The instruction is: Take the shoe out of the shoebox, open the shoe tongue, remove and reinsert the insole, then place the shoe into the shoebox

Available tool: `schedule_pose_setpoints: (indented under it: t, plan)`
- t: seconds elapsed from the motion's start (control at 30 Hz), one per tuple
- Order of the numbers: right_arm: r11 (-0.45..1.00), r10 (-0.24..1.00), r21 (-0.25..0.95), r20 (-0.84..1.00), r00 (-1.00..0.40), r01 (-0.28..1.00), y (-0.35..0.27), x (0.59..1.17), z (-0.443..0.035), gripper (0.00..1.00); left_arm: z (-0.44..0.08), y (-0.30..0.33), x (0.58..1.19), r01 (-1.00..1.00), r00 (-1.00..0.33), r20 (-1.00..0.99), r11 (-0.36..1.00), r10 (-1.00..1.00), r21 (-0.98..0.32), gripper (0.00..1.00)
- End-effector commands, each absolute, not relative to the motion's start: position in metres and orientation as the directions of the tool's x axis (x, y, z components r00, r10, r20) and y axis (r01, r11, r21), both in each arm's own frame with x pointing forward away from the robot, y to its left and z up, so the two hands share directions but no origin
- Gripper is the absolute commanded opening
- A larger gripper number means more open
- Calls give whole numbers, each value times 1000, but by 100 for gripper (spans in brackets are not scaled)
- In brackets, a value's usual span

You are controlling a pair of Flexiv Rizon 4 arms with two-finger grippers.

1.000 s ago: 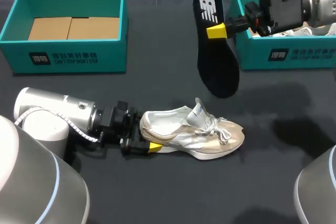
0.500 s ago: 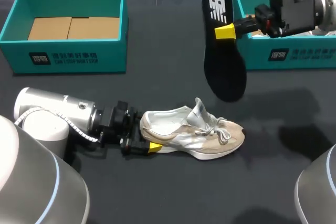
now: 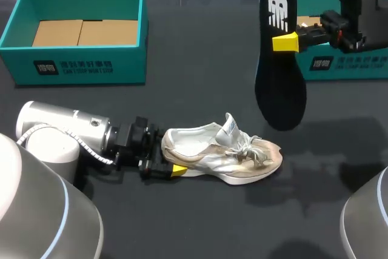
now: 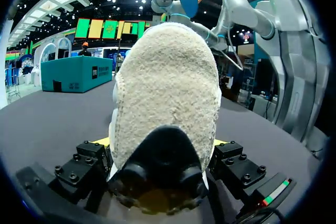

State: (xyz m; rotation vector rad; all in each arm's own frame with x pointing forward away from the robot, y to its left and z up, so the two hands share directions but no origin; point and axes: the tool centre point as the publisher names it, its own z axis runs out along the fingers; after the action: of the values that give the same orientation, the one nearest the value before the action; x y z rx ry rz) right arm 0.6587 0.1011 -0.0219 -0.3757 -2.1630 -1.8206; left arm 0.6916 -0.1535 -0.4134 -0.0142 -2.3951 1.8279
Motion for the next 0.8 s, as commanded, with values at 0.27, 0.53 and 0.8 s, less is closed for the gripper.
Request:
schedule_pose_setpoints:
  t: [0.27, 0.53, 0.8]
  plan:
    - [119, 21, 910, 398, -917, 398, 108, 608, -8, 0, -419, -154, 691, -71, -992, 96, 267, 84, -961, 0]
    - [119, 21, 910, 398, -917, 398, 108, 608, -8, 0, -419, -154, 691, -71, -992, 96, 267, 84, -961, 0]
    - [100, 60, 897, 426, -903, 430, 108, 588, -9, 0, -419, -154, 691, -71, -992, 96, 267, 84, -961, 0]
